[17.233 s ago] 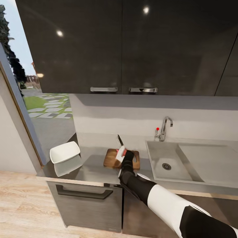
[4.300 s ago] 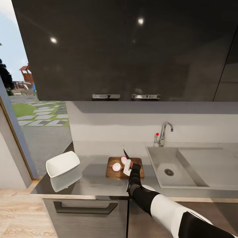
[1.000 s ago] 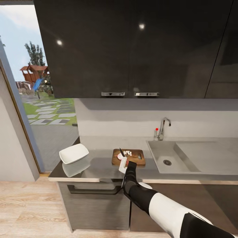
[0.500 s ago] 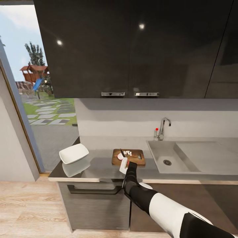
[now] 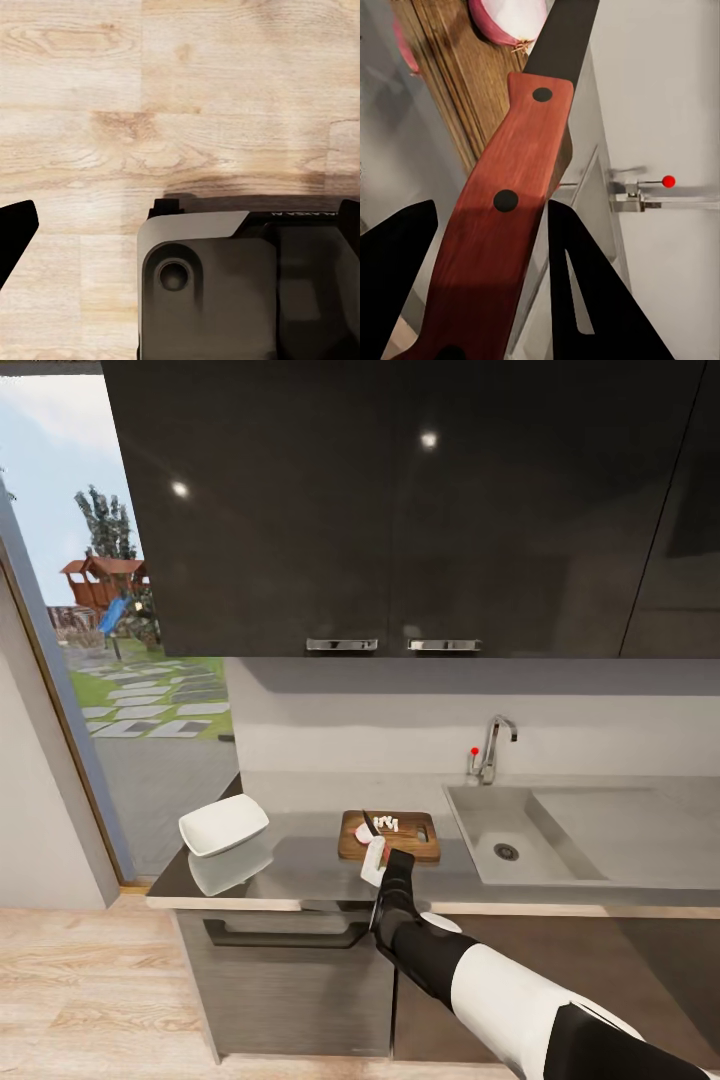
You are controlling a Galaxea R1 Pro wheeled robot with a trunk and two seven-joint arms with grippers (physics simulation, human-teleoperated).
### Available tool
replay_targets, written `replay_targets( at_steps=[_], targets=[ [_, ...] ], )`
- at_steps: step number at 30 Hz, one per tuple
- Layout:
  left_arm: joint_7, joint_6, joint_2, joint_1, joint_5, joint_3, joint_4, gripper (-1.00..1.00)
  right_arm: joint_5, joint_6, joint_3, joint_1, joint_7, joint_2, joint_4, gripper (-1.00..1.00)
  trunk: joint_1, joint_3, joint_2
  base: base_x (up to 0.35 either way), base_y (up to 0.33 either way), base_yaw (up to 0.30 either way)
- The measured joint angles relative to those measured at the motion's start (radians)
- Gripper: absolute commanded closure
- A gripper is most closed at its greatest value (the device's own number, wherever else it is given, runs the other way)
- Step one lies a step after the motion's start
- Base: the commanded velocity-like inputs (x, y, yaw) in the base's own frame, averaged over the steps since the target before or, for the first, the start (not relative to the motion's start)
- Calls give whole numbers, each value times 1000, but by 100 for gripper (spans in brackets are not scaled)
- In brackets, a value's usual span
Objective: In the kitchen, take the Vidalia onion out of the sink, dice it on the chopping board with the paring knife, put the diced onion into the bowl on the countertop, then place both the paring knife and the chopping board into the sink.
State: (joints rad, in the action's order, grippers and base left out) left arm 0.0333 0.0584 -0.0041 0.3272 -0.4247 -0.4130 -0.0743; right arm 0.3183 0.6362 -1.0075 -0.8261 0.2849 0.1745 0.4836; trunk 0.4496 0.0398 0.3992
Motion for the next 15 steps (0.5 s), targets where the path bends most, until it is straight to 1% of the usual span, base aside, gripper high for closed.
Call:
replay_targets(
  at_steps=[15],
  targets=[
    [0, 0, 0, 0, 0, 0, 0, -100, -1, -1, 0, -1, 0, 0, 0, 100, 0, 0, 0, 0, 0, 0]
  ],
)
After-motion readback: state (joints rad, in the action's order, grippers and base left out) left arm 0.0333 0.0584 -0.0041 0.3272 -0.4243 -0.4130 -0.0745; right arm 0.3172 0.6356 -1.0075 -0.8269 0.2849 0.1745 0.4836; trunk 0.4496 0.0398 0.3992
